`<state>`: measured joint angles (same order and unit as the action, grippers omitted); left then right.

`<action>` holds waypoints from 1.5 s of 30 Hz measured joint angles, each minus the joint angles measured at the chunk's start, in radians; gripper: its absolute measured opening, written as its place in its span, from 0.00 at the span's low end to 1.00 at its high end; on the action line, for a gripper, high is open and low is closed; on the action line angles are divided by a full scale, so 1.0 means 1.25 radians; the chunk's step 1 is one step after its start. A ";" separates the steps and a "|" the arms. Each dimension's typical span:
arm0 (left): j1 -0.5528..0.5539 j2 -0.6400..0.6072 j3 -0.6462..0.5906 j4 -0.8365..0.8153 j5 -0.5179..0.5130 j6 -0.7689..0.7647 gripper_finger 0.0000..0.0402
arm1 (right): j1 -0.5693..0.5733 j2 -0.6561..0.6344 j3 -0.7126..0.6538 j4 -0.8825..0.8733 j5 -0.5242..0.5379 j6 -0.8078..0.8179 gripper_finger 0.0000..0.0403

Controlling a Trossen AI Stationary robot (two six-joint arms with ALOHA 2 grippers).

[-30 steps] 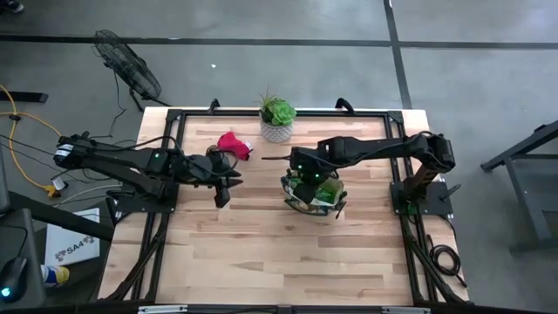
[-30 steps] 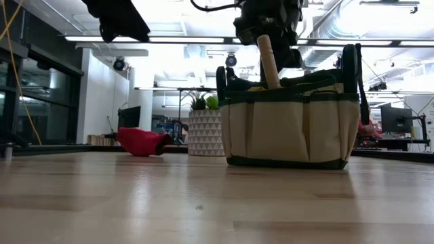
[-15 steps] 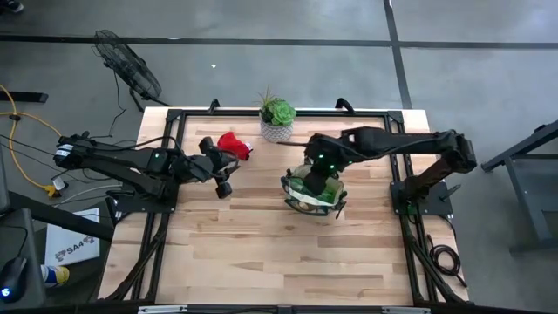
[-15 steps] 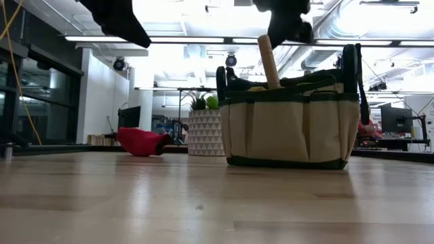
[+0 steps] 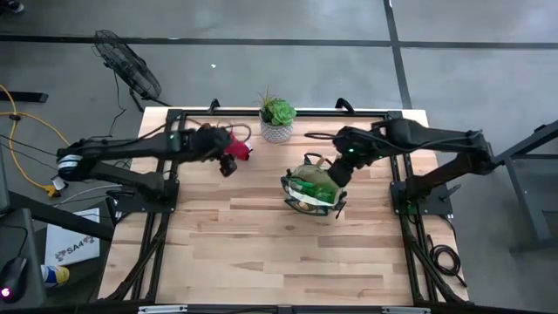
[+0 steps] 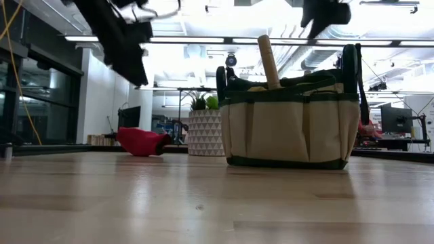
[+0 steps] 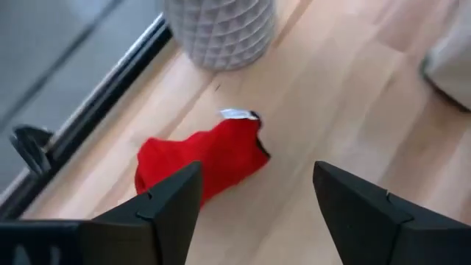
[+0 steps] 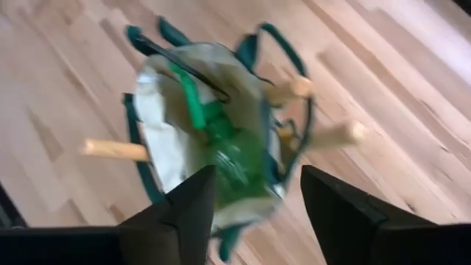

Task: Pick & Place Garden tools in Gardening bag
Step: Put the red glove into the gardening bag

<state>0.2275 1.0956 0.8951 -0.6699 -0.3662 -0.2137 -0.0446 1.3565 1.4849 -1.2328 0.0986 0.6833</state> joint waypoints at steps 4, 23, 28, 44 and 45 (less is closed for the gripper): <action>0.107 0.074 0.001 -0.002 0.079 -0.047 0.63 | 0.000 -0.033 0.000 -0.058 0.027 0.029 0.51; 0.329 0.308 0.001 0.031 0.209 -0.169 0.63 | 0.000 -0.082 0.000 -0.086 0.129 0.059 0.53; 0.343 0.339 0.001 0.032 0.264 -0.170 0.56 | 0.000 -0.082 0.000 -0.086 0.129 0.058 0.53; 0.342 0.340 0.001 0.007 0.307 -0.114 0.01 | 0.000 -0.082 0.000 -0.085 0.131 0.060 0.53; 0.342 0.334 0.001 0.005 0.324 -0.108 0.01 | 0.000 -0.082 0.000 -0.085 0.131 0.060 0.53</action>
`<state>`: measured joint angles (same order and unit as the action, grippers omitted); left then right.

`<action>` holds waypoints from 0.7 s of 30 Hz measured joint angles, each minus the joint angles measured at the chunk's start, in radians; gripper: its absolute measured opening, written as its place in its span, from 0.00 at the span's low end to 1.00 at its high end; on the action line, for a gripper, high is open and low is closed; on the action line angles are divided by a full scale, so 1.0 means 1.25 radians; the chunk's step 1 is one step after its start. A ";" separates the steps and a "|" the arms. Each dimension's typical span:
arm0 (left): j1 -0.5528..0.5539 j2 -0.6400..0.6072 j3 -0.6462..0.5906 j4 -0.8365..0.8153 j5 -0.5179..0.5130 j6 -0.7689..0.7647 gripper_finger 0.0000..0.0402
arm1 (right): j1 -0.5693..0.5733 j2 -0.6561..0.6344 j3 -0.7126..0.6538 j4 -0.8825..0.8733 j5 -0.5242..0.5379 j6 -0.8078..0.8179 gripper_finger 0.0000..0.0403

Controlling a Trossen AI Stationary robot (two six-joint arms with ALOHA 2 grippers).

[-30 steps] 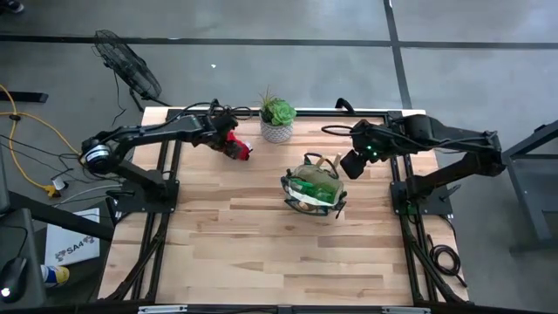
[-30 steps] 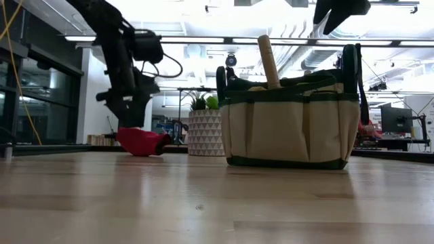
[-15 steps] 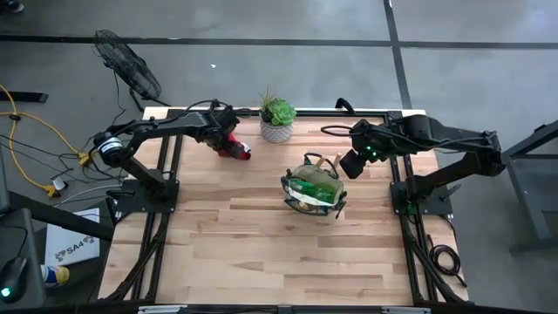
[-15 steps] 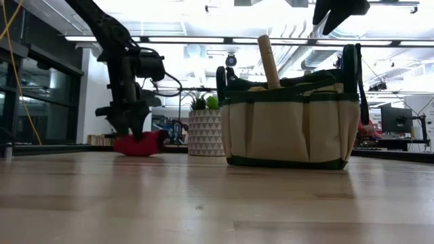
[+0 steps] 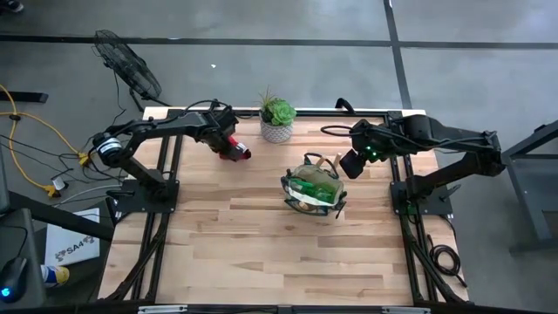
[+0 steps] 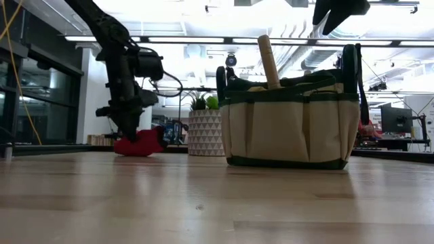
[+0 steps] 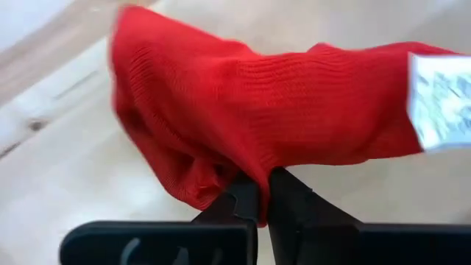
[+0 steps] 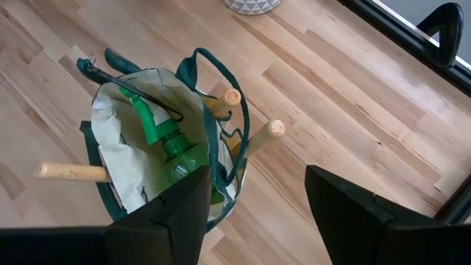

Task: Pick & Place Garden tools in Gardening bag
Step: Put the red glove into the gardening bag

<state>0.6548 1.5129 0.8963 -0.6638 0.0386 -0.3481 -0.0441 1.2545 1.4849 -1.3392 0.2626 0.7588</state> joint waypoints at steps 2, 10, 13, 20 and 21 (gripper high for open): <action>-0.007 -0.018 0.000 0.000 0.034 0.009 0.01 | 0.000 0.000 0.000 0.000 0.000 0.000 0.53; -0.085 -0.149 0.022 0.007 0.105 0.066 0.00 | 0.000 0.000 0.000 0.003 0.000 -0.002 0.53; -0.135 -0.193 0.058 0.017 0.103 0.056 0.00 | 0.000 0.000 0.000 0.008 0.000 -0.002 0.53; -0.254 -0.214 0.174 0.053 0.051 -0.005 0.00 | 0.000 0.000 0.000 0.020 0.001 -0.002 0.53; -0.271 -0.211 0.186 0.070 0.046 -0.009 0.00 | 0.000 0.000 0.000 0.023 0.001 -0.002 0.53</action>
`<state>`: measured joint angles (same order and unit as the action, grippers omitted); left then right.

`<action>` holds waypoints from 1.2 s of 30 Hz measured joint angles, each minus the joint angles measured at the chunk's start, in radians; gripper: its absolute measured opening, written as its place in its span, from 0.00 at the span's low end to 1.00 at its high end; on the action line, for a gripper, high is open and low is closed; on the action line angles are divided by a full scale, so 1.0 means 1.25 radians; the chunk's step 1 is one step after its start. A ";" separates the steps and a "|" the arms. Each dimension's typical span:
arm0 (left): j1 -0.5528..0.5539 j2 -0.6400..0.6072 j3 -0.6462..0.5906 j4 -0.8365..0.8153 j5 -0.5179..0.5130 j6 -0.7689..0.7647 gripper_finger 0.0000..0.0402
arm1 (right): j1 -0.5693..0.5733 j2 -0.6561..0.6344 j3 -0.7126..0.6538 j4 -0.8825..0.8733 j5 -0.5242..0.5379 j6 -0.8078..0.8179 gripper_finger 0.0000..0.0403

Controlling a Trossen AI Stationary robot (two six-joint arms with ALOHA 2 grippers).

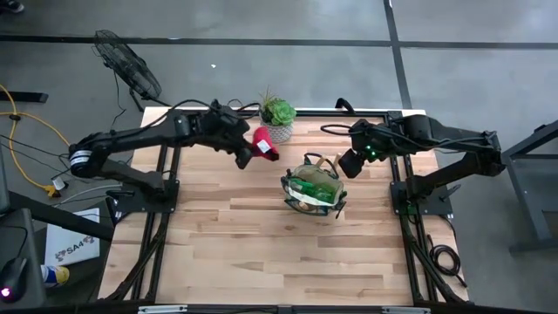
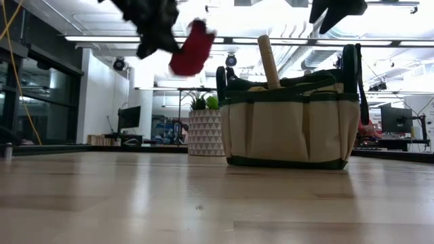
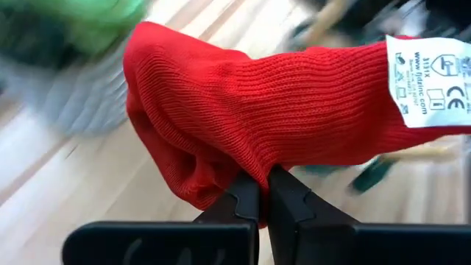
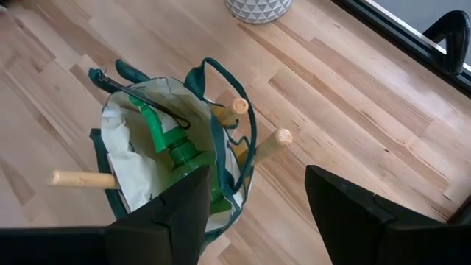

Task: Pick & Place Garden tools in Gardening bag
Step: Put the red glove into the gardening bag

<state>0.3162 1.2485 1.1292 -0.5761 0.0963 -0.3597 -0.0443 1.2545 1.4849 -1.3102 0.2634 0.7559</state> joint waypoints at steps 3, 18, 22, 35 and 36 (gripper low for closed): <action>-0.048 0.020 0.032 0.059 -0.020 -0.016 0.00 | 0.000 0.000 0.000 0.007 0.000 0.000 0.53; -0.131 0.199 0.118 0.246 0.023 -0.117 0.00 | 0.000 0.000 0.000 0.011 0.042 0.003 0.53; -0.152 0.228 0.156 0.277 0.036 -0.119 0.00 | 0.000 0.000 0.000 0.011 0.042 0.001 0.53; -0.201 0.370 0.246 0.271 0.015 -0.162 0.00 | 0.000 0.000 0.000 0.045 0.041 -0.012 0.53; -0.202 0.378 0.254 0.277 0.014 -0.162 0.00 | 0.000 0.000 0.000 0.052 0.041 -0.013 0.53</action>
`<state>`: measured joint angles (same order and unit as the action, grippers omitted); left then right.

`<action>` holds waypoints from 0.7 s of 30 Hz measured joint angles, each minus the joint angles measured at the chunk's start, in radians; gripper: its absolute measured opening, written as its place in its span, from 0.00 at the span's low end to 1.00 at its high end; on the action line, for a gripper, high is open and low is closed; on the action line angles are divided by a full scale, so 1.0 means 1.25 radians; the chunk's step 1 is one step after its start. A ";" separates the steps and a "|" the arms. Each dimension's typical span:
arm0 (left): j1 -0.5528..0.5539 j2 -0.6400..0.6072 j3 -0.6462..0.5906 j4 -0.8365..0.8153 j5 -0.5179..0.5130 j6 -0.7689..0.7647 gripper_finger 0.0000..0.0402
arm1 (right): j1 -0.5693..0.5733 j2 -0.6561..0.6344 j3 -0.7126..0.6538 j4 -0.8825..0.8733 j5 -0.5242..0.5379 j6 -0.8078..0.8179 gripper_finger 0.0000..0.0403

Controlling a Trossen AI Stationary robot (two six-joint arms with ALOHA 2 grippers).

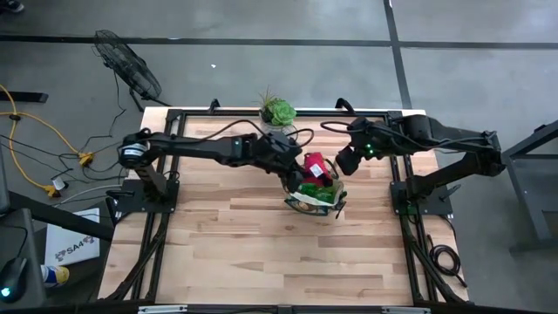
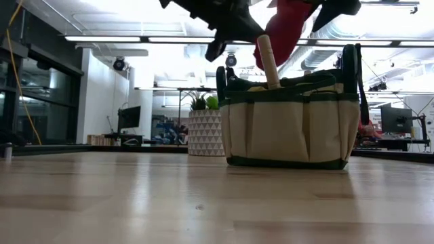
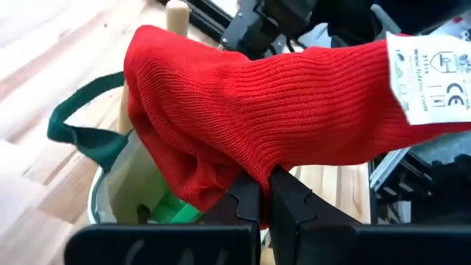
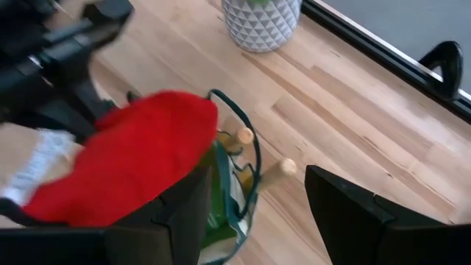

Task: Pick & Place Garden tools in Gardening bag
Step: Put the red glove into the gardening bag

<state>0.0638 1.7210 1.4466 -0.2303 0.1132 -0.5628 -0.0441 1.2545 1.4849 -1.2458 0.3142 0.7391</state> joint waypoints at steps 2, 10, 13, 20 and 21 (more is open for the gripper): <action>0.000 0.009 0.008 -0.006 0.004 0.000 0.00 | 0.000 0.000 0.000 0.020 -0.001 -0.001 0.53; -0.005 0.039 0.019 -0.005 -0.010 -0.003 0.00 | 0.016 0.000 0.000 0.130 -0.025 -0.030 0.53; -0.004 0.047 0.017 -0.001 -0.009 -0.005 0.00 | 0.027 0.000 0.000 0.151 -0.026 -0.032 0.53; -0.005 0.081 0.017 0.021 0.026 -0.012 0.01 | 0.049 0.006 0.000 0.168 -0.023 -0.029 0.53; -0.005 0.081 0.017 0.022 0.026 -0.014 0.01 | 0.052 0.008 0.000 0.168 -0.023 -0.027 0.53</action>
<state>0.0578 1.8225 1.4681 -0.2025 0.1456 -0.5808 0.0205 1.2651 1.4853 -1.0354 0.2857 0.7049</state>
